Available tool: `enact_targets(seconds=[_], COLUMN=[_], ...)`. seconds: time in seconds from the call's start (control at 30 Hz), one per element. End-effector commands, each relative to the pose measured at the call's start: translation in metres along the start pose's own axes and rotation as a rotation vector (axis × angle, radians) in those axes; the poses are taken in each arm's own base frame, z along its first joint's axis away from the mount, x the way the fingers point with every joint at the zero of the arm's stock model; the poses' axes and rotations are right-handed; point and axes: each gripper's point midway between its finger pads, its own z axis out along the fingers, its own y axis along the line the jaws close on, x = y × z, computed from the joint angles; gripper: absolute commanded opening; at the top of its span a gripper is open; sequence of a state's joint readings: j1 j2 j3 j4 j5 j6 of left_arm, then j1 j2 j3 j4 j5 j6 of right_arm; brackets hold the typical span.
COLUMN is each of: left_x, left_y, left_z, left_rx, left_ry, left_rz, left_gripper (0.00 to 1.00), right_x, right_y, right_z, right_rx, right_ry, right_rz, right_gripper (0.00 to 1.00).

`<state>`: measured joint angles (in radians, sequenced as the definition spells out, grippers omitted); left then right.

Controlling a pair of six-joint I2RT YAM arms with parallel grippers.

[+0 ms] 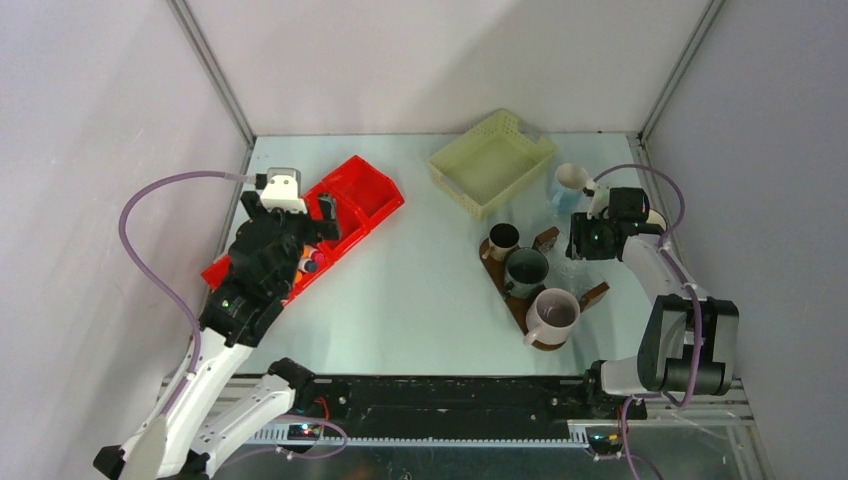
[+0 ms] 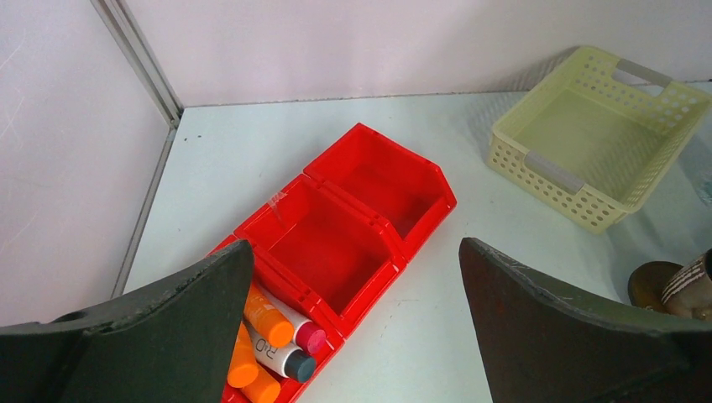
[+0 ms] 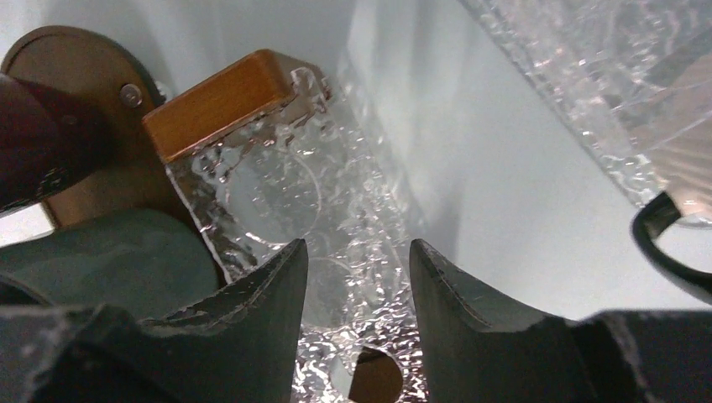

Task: Prepare toiletry sets of a toothbrush and toothpaste on the tray
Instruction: Adjust the toothpaste holder at the center of the board.

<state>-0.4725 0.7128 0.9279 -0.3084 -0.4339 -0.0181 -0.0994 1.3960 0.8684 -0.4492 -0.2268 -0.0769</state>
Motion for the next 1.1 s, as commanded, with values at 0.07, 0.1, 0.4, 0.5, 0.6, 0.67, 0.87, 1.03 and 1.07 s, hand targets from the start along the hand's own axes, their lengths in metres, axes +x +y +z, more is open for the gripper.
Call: enact_targets(seconds=[0.07,0.1,0.4,0.5,0.6,0.67,0.87,1.03,1.07], left_x=[-0.01,-0.009,-0.008,-0.008,-0.007,-0.007,-0.008,-0.006,-0.006], left_y=[0.001,0.0,-0.001,-0.001,-0.001,-0.001,0.0,0.003,0.004], left_z=[0.0,0.0,0.001,0.001,0.002,0.002,0.002,0.003,0.003], left_rx=[0.006,0.007,0.008,0.009,0.009,0.009,0.001,-0.013,-0.017], left_ry=[-0.04,-0.039,-0.034,-0.033,-0.03,-0.029,-0.031,-0.025,-0.024], left_rz=[-0.015,-0.015,-0.016,-0.016,-0.015,-0.014,-0.015,-0.022,-0.026], left_gripper=[1.0,1.0,1.0,1.0,1.0,1.0,1.0,1.0,1.0], right_x=[0.005,0.006,0.006,0.006,0.01,0.011,-0.002,-0.034,-0.041], right_y=[0.016,0.016,0.016,0.019,0.021,0.02,0.002,-0.005,-0.004], right_z=[-0.011,-0.012,-0.022,-0.022,-0.021,-0.02,-0.034,-0.067,-0.077], right_rx=[-0.092,-0.091,-0.088,-0.105,-0.11,-0.108,-0.004,0.045,0.053], right_ry=[0.026,0.03,0.024,0.028,0.045,0.05,0.008,-0.121,-0.158], right_rz=[0.071,0.078,0.178,0.195,0.206,0.211,0.209,0.186,0.177], right_gripper=[0.5,0.5,0.41,0.41,0.41,0.42,0.49,0.61,0.66])
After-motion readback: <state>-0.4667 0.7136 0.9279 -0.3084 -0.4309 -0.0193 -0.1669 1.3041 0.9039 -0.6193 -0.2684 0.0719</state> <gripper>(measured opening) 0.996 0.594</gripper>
